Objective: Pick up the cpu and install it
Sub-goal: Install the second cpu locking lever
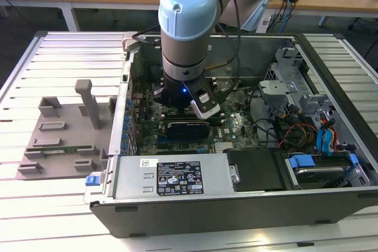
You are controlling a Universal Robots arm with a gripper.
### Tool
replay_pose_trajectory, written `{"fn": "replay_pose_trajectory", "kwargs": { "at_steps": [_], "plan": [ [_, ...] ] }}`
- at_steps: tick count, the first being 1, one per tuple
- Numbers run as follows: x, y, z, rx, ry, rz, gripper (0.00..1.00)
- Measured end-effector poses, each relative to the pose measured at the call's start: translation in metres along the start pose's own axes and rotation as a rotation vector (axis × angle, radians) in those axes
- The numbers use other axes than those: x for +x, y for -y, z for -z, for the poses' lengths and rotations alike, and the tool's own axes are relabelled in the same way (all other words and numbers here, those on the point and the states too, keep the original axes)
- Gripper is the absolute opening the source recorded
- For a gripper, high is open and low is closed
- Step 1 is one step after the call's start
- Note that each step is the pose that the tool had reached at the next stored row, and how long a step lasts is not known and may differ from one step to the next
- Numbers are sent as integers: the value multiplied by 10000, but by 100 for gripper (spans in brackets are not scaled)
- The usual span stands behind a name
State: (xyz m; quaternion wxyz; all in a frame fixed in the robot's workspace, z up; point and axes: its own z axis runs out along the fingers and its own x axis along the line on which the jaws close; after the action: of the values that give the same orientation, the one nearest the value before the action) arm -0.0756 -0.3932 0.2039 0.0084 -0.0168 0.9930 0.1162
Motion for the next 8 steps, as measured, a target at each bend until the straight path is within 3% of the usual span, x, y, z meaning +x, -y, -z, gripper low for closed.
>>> {"fn": "replay_pose_trajectory", "kwargs": {
  "at_steps": [8],
  "plan": [
    [32, -20, -46, -26, -1, 1, 11]
  ]
}}
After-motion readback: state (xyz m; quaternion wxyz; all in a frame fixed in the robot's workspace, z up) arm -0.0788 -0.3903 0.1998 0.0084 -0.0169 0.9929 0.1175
